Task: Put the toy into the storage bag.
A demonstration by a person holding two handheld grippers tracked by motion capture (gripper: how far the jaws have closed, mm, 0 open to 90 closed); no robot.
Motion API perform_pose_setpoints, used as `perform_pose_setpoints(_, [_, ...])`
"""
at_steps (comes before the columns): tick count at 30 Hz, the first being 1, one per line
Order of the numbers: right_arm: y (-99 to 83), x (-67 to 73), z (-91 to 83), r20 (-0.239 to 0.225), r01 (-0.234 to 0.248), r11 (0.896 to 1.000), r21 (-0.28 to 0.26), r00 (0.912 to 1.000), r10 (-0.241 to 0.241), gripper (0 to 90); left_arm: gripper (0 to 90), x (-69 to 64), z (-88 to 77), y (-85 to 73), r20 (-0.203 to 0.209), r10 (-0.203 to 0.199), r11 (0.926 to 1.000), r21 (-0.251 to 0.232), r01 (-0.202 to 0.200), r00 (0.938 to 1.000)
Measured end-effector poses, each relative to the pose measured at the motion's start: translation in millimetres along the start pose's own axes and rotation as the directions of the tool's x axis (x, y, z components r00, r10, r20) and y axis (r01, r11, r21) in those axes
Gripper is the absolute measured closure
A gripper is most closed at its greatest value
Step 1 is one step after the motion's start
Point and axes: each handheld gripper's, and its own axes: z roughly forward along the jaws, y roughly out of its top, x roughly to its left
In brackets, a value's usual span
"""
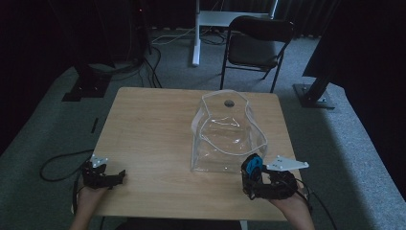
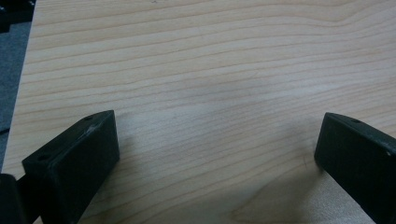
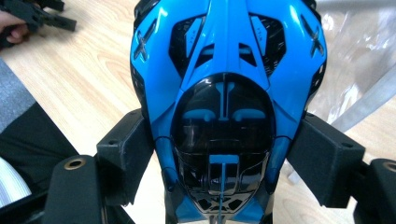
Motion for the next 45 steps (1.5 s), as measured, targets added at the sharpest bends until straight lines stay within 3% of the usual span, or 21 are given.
perform_pose_setpoints(5, [9.8,-1.4,-9.3,0.0,0.001,0.999,-0.044,1.0,-0.001,24.8,0.3,-0.3,0.0,0.3,0.019,0.02,0.9998,0.002,-0.02,0.9996])
perform_pose_setpoints(10, [22.5,0.2,-17.8,0.0,0.036,0.997,-0.066,0.9994,-0.036,24.8,0.3,-0.6,0.3,0.3,0.026,0.026,0.9997,-0.002,-0.026,0.9993])
perform_pose_setpoints(22, [55.3,-8.1,-35.4,-0.001,0.062,0.988,-0.139,0.998,-0.063,24.8,0.3,-0.8,0.3,0.4,0.031,0.032,0.9995,0.0,-0.032,0.999])
perform_pose_setpoints(30, [79.1,-15.6,-40.8,0.004,0.097,0.983,-0.158,0.9953,-0.097,24.8,0.3,-0.8,0.3,0.5,0.034,0.034,0.9994,0.0,-0.034,0.9988])
perform_pose_setpoints(45, [123.8,-24.2,-44.6,-0.031,0.141,0.97,-0.196,0.9882,-0.15,24.8,0.3,-0.7,0.4,0.6,0.034,0.036,0.9993,0.0,-0.036,0.9988])
